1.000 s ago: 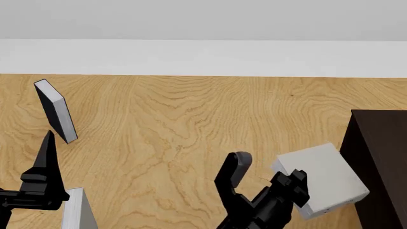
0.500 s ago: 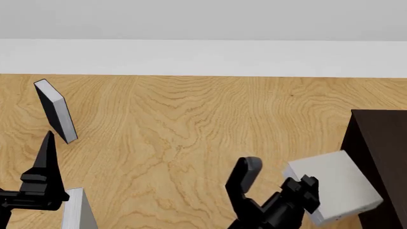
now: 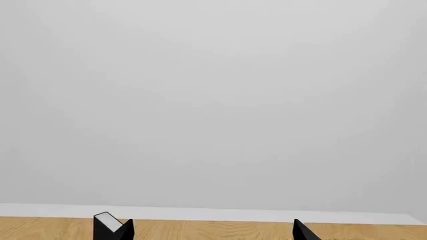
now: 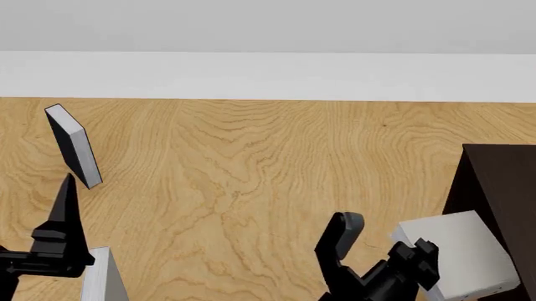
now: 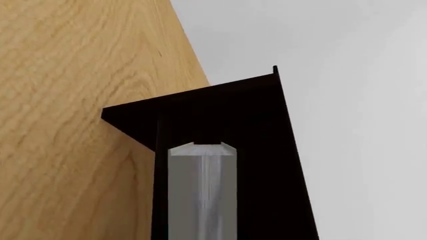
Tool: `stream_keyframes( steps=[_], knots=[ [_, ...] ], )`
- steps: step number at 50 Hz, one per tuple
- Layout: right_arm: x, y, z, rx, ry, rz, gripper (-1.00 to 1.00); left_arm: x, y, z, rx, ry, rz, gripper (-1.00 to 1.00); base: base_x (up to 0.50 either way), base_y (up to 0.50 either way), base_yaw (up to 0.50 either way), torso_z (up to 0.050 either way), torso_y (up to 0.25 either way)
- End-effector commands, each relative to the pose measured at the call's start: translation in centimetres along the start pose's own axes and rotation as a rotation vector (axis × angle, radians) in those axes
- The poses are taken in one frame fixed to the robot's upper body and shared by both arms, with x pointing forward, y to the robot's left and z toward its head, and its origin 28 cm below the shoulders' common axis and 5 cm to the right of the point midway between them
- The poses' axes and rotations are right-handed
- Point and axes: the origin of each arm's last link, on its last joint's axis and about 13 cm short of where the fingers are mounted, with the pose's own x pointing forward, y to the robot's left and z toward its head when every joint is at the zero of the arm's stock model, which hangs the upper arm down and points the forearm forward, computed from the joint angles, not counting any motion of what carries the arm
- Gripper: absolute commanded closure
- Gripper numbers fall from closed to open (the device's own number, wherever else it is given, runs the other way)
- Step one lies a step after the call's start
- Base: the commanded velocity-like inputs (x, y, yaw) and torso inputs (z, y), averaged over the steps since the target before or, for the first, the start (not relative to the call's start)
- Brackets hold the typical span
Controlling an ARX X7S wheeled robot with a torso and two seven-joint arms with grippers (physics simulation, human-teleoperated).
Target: Pick up the book on the right and place it on the cabinet shelf.
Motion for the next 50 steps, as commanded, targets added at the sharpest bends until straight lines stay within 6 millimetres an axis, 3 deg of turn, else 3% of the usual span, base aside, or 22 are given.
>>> stream_keyframes(
  steps=[1,50],
  knots=[
    [1.0,-0.5,-1.1,-0.122,-0.023,-0.1,1.0,0.0,0.0,-0.1,0.003,0.001,-0.004,-1.0,0.0,0.0,0.0,0.0,0.0],
    [3.0,-1.1,-4.3,-0.18,0.095,-0.119,1.0,0.1,-0.4,-0.8,0.021,0.025,-0.025,-1.0,0.0,0.0,0.0,0.0,0.001]
  ],
)
